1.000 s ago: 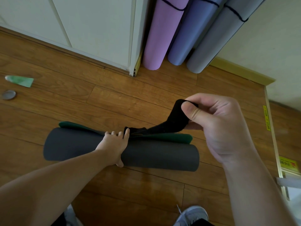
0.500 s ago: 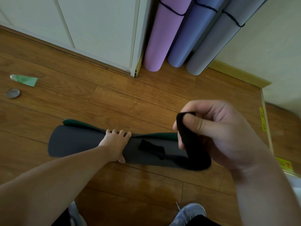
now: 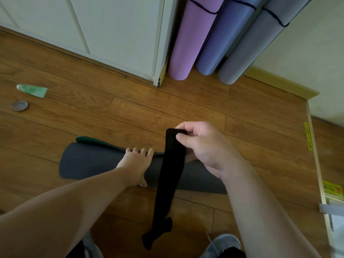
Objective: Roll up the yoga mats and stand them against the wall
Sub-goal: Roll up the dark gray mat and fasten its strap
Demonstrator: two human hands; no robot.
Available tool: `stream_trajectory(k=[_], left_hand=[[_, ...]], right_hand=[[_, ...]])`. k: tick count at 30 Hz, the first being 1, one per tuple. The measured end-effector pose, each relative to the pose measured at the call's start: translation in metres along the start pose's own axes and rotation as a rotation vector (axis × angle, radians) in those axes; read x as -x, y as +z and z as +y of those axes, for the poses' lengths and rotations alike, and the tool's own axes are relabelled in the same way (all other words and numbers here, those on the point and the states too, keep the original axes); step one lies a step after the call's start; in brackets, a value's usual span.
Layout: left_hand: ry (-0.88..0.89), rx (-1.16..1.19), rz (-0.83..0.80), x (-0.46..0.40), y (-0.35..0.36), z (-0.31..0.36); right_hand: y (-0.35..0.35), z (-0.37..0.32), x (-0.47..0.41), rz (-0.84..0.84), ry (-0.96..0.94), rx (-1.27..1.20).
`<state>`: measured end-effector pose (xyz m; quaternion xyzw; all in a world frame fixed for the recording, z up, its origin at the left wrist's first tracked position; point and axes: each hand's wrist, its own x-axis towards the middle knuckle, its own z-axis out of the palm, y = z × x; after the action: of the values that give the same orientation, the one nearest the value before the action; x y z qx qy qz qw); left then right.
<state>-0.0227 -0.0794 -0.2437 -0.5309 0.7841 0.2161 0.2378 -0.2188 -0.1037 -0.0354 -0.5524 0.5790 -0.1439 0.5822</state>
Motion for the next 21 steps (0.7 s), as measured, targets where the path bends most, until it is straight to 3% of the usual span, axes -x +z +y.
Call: stream_trajectory(k=[2, 9, 15, 21], left_hand=[[-0.049, 0.008, 0.011, 0.001, 0.004, 0.003], [-0.052, 0.014, 0.094, -0.001, 0.014, 0.003], [0.028, -0.034, 0.142, 0.003, 0.011, 0.008], [0.0, -0.002, 0.174, 0.003, 0.02, 0.006]], right_hand=[[0.01, 0.021, -0.034, 0.086, 0.052, 0.09], [0.022, 0.086, -0.134, 0.326, 0.163, 0.069], [0.028, 0.104, -0.174, 0.285, 0.17, 0.17], [0.032, 0.124, -0.188, 0.307, 0.221, 0.21]])
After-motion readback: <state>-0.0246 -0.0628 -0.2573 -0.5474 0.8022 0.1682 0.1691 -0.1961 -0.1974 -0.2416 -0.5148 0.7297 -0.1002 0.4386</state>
